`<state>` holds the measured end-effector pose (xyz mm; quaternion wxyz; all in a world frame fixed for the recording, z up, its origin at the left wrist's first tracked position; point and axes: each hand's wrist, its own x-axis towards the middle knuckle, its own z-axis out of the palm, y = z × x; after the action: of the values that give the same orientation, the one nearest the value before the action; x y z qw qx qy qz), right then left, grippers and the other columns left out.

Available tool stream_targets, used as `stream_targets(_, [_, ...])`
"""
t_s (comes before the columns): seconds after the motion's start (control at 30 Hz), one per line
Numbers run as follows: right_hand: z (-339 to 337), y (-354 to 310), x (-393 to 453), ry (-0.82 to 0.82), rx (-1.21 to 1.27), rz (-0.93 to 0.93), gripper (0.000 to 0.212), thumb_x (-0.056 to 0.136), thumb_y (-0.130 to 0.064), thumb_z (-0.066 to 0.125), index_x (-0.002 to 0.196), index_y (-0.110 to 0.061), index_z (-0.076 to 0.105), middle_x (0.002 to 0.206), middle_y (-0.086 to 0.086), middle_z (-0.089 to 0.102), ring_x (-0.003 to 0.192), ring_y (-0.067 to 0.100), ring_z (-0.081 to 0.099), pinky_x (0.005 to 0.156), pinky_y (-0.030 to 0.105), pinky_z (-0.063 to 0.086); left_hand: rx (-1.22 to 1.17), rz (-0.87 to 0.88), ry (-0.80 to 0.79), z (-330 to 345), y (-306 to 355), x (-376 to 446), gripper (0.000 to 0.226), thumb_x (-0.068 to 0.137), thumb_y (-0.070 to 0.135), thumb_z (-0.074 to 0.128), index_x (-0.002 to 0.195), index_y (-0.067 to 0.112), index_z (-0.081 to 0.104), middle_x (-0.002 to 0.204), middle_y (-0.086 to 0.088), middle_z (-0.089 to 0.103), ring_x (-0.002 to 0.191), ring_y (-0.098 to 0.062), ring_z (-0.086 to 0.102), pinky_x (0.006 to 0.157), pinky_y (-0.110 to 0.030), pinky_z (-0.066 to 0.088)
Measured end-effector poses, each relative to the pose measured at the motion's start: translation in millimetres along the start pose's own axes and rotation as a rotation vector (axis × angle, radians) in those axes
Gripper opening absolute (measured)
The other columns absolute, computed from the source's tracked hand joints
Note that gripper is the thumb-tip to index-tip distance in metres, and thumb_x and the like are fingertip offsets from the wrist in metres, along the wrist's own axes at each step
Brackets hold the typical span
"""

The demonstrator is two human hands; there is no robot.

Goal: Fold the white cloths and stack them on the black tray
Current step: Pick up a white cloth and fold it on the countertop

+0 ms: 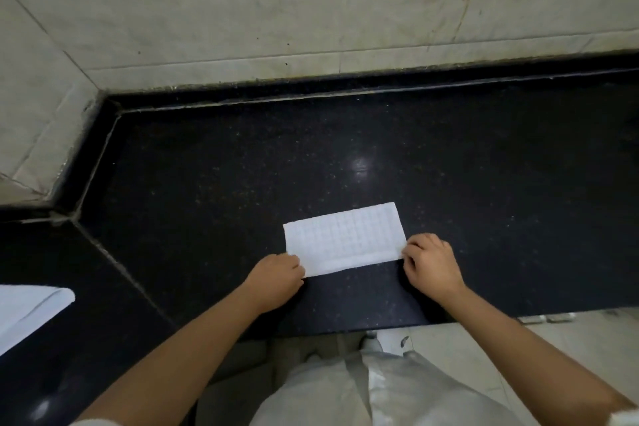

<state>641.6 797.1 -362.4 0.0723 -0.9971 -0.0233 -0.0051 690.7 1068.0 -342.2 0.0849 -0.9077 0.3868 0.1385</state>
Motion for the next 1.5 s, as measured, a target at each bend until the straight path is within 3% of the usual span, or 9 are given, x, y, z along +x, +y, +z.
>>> stream_targets(0.17, [-11,-17,8,-0.122,0.021,0.434,0.030,0.091,-0.029,0.046,0.107,-0.006,0.059,0.112,0.012,0.062,0.108,0.030,0.051,0.087,0.038,0.040,-0.081,-0.159,0.162,14,-2,4,0.027,0.048,0.034,0.088,0.057,0.025,0.064,0.059,0.010,0.064,0.050,-0.003,0.061,0.042,-0.013,0.045])
stream_targets(0.23, [-11,-25,11,-0.213,-0.050,0.498,0.036,0.094,-0.035,0.038,0.113,-0.009,0.054,0.120,0.009,0.057,0.114,0.026,0.047,0.093,0.037,0.036,-0.194,-0.282,0.217,7,2,8,0.035,0.066,0.030,0.081,0.095,0.013,0.071,0.103,-0.007,0.070,0.094,-0.019,0.069,0.072,-0.021,0.055])
stream_targets(0.3, [-8,-29,16,-0.272,-0.036,0.542,0.035,0.094,-0.032,0.037,0.113,-0.009,0.054,0.121,0.009,0.057,0.114,0.025,0.048,0.094,0.036,0.036,-0.264,-0.397,0.093,7,5,13,0.052,0.096,0.029,0.046,0.141,0.006,0.035,0.153,-0.013,0.028,0.143,-0.023,0.026,0.113,-0.032,0.030])
stream_targets(0.6, [-22,-35,30,-0.185,0.415,0.622,0.018,0.082,-0.007,0.051,0.067,-0.007,0.042,0.078,0.010,0.053,0.070,0.021,0.047,0.045,0.023,0.028,-0.325,-0.479,-0.123,18,7,13,0.060,0.099,0.043,0.013,0.149,0.013,-0.003,0.159,-0.004,-0.011,0.147,-0.019,-0.010,0.120,-0.040,-0.001])
stream_targets(0.77, [-38,-71,35,0.121,0.563,0.394,0.039,0.076,-0.003,0.056,0.053,-0.019,0.029,0.057,-0.005,0.035,0.052,0.009,0.034,0.046,0.019,0.025,-0.376,-0.495,-0.098,17,7,10,0.061,0.100,0.041,0.023,0.150,0.014,-0.001,0.159,-0.002,-0.009,0.147,-0.018,-0.009,0.120,-0.040,0.000])
stream_targets(1.0, [-18,-156,39,-0.016,0.257,-0.135,0.020,0.053,-0.009,0.070,0.051,-0.012,0.050,0.049,0.002,0.057,0.040,0.014,0.052,0.045,0.015,0.021,-0.387,-0.623,-0.037,13,-5,-30,0.075,0.087,0.053,-0.003,0.150,0.013,0.003,0.160,-0.004,-0.004,0.148,-0.018,-0.007,0.120,-0.039,0.002])
stream_targets(1.1, [5,-167,43,-0.167,0.175,-0.166,0.010,0.072,-0.004,0.063,0.080,0.001,0.061,0.080,0.017,0.066,0.072,0.032,0.063,0.059,0.026,0.030,-0.389,-0.688,-0.056,14,-8,-49,0.060,0.100,0.042,0.020,0.150,0.013,0.003,0.159,-0.004,-0.005,0.147,-0.018,-0.008,0.121,-0.038,0.001])
stream_targets(1.23, [15,-167,41,-0.177,0.080,-0.227,0.040,0.022,-0.013,0.086,0.043,-0.015,0.052,0.036,-0.001,0.051,0.029,0.012,0.047,0.043,0.017,0.017,-0.398,-0.731,-0.068,15,-6,-66,0.058,0.101,0.040,0.022,0.149,0.012,0.006,0.160,-0.004,-0.003,0.148,-0.018,-0.007,0.121,-0.038,0.003])
stream_targets(1.5, [19,-153,34,-0.068,0.085,-0.453,0.017,0.043,-0.015,0.077,0.050,-0.018,0.062,0.047,-0.004,0.057,0.042,0.012,0.057,0.043,0.022,0.046,-0.403,-0.674,0.016,16,0,-61,0.055,0.101,0.034,0.024,0.149,0.013,0.009,0.160,-0.004,-0.001,0.148,-0.018,-0.005,0.120,-0.035,0.005])
